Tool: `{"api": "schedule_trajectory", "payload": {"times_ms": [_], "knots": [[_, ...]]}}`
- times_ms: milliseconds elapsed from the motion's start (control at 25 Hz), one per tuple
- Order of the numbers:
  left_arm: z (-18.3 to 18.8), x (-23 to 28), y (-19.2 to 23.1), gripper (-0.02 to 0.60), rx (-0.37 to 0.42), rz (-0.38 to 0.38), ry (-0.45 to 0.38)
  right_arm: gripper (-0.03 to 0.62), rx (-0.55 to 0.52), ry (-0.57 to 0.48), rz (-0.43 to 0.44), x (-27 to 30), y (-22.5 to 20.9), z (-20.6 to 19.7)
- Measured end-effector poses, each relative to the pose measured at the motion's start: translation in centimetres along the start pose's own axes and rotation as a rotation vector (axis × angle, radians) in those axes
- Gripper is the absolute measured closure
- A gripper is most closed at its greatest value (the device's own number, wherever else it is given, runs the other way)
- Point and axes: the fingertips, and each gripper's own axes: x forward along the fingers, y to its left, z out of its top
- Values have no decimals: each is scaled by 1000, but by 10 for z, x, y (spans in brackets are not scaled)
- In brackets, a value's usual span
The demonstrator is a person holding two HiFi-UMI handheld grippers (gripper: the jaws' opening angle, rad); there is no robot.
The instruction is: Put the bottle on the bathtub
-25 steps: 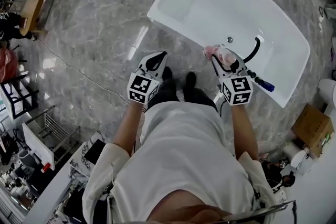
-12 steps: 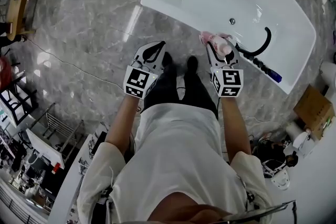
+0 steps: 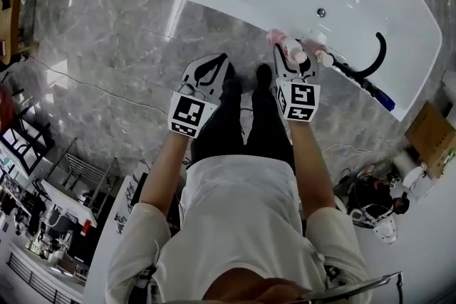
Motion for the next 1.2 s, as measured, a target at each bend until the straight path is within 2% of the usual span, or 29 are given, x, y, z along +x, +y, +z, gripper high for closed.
{"api": "schedule_trajectory", "payload": {"times_ms": [520,880,1200], "knots": [[-56,57,48,572,-31,6,57,362,51,44,-80,103,-26,-81],[-78,79,54,573,-54,-10,67,362,10,40,-91,132,-36,-102],[-91,76,67,574,-83,11,78,358,-47,12,-99,141,-33,-105]]}}
